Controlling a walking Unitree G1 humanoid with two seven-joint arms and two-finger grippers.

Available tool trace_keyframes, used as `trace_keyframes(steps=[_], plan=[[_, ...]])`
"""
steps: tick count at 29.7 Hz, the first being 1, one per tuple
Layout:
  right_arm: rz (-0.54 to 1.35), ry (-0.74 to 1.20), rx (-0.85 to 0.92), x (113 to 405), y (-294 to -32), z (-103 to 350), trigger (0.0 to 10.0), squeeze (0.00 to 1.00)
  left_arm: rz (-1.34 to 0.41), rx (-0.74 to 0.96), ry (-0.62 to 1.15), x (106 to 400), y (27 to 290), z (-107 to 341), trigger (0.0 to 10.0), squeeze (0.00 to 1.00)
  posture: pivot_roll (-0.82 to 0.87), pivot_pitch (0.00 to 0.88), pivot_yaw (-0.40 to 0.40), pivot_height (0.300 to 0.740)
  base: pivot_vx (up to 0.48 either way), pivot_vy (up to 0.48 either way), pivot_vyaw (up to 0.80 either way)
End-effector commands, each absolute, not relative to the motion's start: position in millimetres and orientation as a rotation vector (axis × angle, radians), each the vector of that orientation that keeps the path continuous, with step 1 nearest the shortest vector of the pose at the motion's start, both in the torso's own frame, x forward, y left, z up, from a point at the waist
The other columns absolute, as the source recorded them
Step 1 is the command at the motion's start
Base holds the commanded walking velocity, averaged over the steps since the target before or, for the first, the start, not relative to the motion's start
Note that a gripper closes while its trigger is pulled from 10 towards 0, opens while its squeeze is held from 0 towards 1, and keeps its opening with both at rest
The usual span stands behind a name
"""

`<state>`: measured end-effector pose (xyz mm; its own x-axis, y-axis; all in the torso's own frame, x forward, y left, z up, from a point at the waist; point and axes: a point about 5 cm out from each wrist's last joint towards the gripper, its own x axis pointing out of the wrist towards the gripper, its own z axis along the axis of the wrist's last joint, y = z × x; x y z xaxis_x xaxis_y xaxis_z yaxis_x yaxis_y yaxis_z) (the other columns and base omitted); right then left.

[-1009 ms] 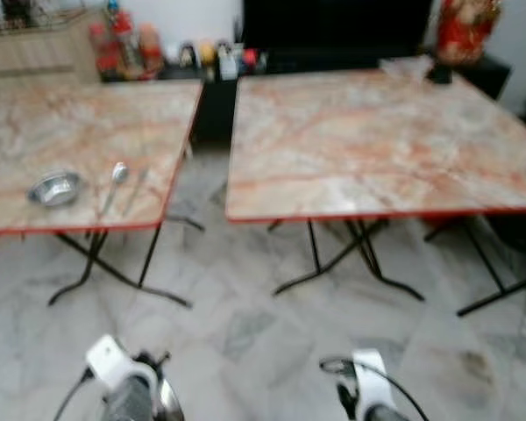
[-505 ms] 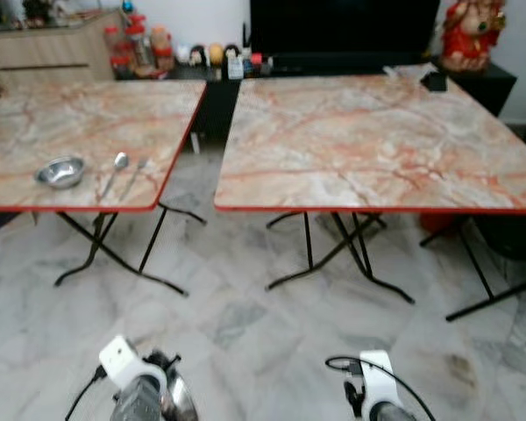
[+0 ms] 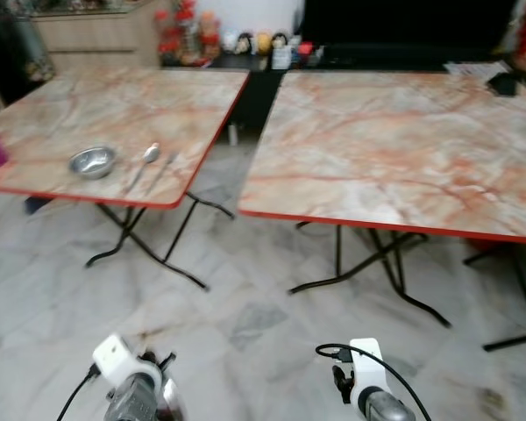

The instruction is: Setting the table

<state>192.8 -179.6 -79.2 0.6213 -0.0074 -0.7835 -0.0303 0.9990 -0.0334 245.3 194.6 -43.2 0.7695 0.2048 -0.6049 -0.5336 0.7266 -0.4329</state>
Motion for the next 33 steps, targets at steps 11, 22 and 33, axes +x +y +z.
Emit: trace_keyframes(steps=[11, 22, 33], plan=[[0.009, 0.889, -0.03, 198.5, -176.9, -76.7, 10.0, 0.0, 0.446, -0.691, 0.531, 245.2, 199.5, -42.3, 10.0, 0.0, -0.01, 0.0, 0.014, 0.732, 0.374, 0.0, 0.0], [0.007, 0.893, -0.028, 197.5, -177.3, -77.3, 10.0, 0.0, 0.435, -0.694, 0.535, 246.4, 197.4, -42.0, 10.0, 0.0, -0.01, 0.0, 0.015, 0.732, 0.228, 0.0, 0.0], [0.004, 0.89, -0.03, 197.9, -178.8, -76.8, 10.0, 0.0, 0.436, -0.673, 0.536, 245.6, 198.3, -42.2, 10.0, 0.0, -0.02, 0.0, 0.019, 0.732, 0.0, 0.0, 0.0]])
